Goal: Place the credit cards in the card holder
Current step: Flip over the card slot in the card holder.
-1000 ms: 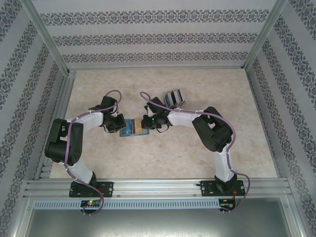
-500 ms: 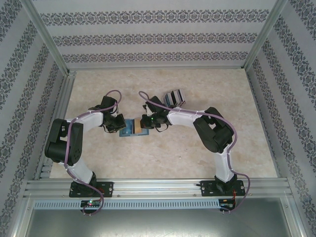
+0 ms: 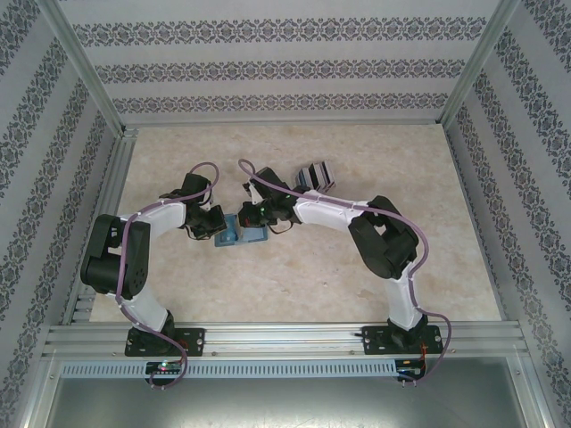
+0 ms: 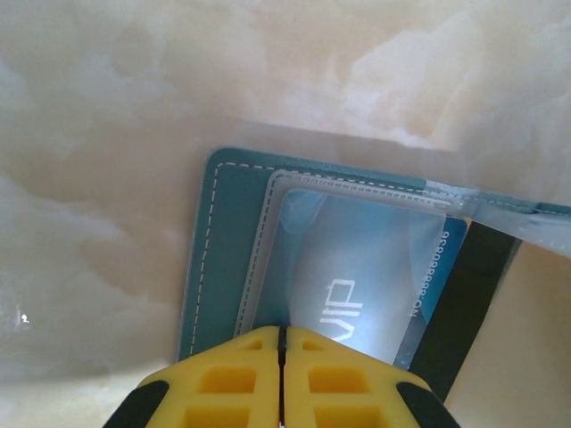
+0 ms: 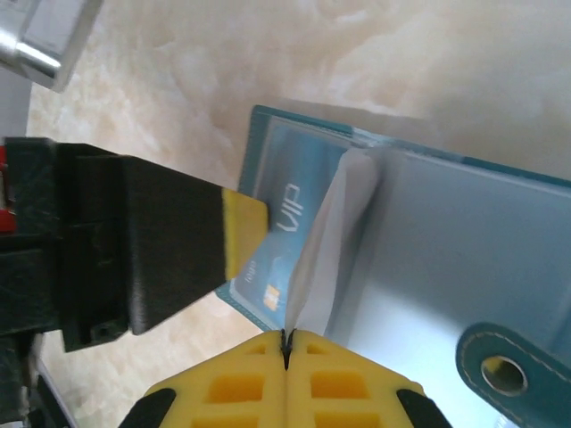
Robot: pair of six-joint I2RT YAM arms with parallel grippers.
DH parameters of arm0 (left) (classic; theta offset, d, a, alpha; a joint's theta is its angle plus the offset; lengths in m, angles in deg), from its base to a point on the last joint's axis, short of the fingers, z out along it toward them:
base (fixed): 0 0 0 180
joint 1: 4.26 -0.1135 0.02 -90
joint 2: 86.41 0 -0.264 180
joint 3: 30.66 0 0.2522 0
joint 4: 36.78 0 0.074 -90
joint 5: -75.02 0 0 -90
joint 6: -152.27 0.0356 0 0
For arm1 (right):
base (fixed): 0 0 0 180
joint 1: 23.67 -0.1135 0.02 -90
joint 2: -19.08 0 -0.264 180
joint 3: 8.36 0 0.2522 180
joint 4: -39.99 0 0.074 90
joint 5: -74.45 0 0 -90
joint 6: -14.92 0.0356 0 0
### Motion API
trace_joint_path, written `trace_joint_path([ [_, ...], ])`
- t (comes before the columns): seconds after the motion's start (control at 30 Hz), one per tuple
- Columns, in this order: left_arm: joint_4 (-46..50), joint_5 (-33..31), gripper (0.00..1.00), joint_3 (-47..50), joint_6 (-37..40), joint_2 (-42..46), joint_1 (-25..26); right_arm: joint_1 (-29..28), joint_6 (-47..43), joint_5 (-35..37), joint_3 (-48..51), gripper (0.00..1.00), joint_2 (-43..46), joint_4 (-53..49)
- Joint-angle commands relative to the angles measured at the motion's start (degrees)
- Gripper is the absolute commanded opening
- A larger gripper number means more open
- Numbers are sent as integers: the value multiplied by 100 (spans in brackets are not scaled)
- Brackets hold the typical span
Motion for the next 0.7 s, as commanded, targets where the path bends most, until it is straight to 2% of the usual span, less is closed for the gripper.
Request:
trace_joint_path([
  [0.0, 199, -110, 8, 104, 54, -65, -26, -71, 34, -215, -235, 7, -267, 51],
  [0.27, 243, -149, 8, 149, 54, 59, -28, -117, 16, -305, -386, 25, -463, 23],
  [0.67, 338, -144, 8, 49, -6, 398, -48, -161, 1, -488, -554, 40, -754, 34],
])
